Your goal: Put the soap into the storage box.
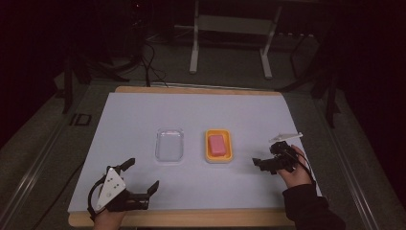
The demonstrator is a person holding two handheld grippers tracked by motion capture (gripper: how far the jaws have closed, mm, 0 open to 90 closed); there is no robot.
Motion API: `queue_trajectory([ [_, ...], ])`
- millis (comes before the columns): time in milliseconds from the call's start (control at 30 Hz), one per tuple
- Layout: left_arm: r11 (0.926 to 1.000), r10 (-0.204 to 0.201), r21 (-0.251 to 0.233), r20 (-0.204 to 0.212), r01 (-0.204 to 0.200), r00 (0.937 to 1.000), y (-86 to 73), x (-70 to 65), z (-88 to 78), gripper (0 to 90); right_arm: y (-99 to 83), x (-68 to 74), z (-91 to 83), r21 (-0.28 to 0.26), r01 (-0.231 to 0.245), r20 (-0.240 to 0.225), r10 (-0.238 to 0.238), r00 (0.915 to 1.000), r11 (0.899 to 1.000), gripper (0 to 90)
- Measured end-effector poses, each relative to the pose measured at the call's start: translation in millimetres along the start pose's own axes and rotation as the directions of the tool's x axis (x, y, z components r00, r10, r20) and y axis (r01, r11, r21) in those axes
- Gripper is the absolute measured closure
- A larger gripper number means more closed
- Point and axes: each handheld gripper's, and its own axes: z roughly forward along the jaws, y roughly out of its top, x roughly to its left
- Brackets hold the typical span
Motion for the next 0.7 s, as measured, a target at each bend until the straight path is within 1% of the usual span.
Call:
queue_trajectory([
  [100, 1.0000, 0.004, 0.001, 0.002, -0.004, 1.0000, 0.1, -0.1, 0.2, 0.4, -7.6, -1.0, -1.8, -0.007, 0.001, 0.018, -0.001, 0.9998, 1.000, 13.9],
  [133, 1.0000, 0.006, 0.001, 0.003, -0.006, 1.0000, 0.1, -0.4, 0.2, 0.3, -10.4, -1.7, -2.2, -0.009, -0.009, 0.017, 0.009, 0.9998, 1.000, 13.9],
  [167, 1.0000, 0.006, 0.001, 0.003, -0.006, 1.0000, 0.1, -0.4, 0.2, 0.3, -10.4, -1.7, -2.2, -0.009, -0.009, 0.017, 0.009, 0.9998, 1.000, 13.9],
  [200, 1.0000, 0.009, 0.002, 0.003, -0.009, 1.0000, 0.3, -1.1, 0.0, 0.3, -16.1, -2.4, -3.3, -0.011, -0.020, 0.019, 0.020, 0.9996, 1.000, 13.9],
  [267, 0.9999, 0.011, 0.002, 0.005, -0.011, 0.9999, 0.5, -1.3, -0.4, 0.3, -21.2, -3.5, -3.2, -0.011, -0.019, 0.030, 0.019, 0.9994, 1.000, 13.8],
  [333, 0.9999, 0.011, 0.002, 0.005, -0.011, 0.9999, 0.6, -1.3, -0.3, 0.3, -24.7, -5.2, -2.7, -0.012, -0.031, 0.043, 0.031, 0.9986, 0.999, 13.8],
  [433, 0.9999, 0.012, 0.004, 0.008, -0.012, 0.9999, 0.7, -1.4, -0.5, 0.3, -26.8, -7.4, -1.1, -0.027, -0.035, 0.052, 0.036, 0.9980, 0.999, 13.8],
  [500, 0.9999, 0.012, 0.006, 0.014, -0.012, 0.9998, 0.7, -1.8, -0.6, 0.3, -27.1, -7.4, 0.0, -0.025, -0.028, 0.058, 0.029, 0.9979, 0.999, 13.8],
  [533, 0.9999, 0.010, 0.005, 0.016, -0.010, 0.9998, 0.7, -2.0, -0.4, 0.3, -27.4, -7.4, 0.7, -0.030, -0.027, 0.058, 0.029, 0.9979, 0.999, 13.8],
  [600, 0.9999, 0.012, 0.006, 0.017, -0.012, 0.9998, 0.7, -2.1, -0.1, 0.3, -27.3, -7.5, 2.1, -0.024, -0.026, 0.051, 0.027, 0.9983, 0.999, 13.8],
  [667, 0.9999, 0.012, 0.006, 0.017, -0.012, 0.9998, 0.7, -2.1, -0.1, 0.3, -27.3, -7.3, 2.5, -0.025, -0.023, 0.055, 0.025, 0.9982, 0.999, 13.8],
  [700, 0.9999, 0.011, 0.005, 0.020, -0.012, 0.9997, 0.8, -2.3, -0.2, 0.3, -27.3, -7.7, 3.2, -0.024, -0.024, 0.047, 0.025, 0.9986, 0.999, 13.8],
])
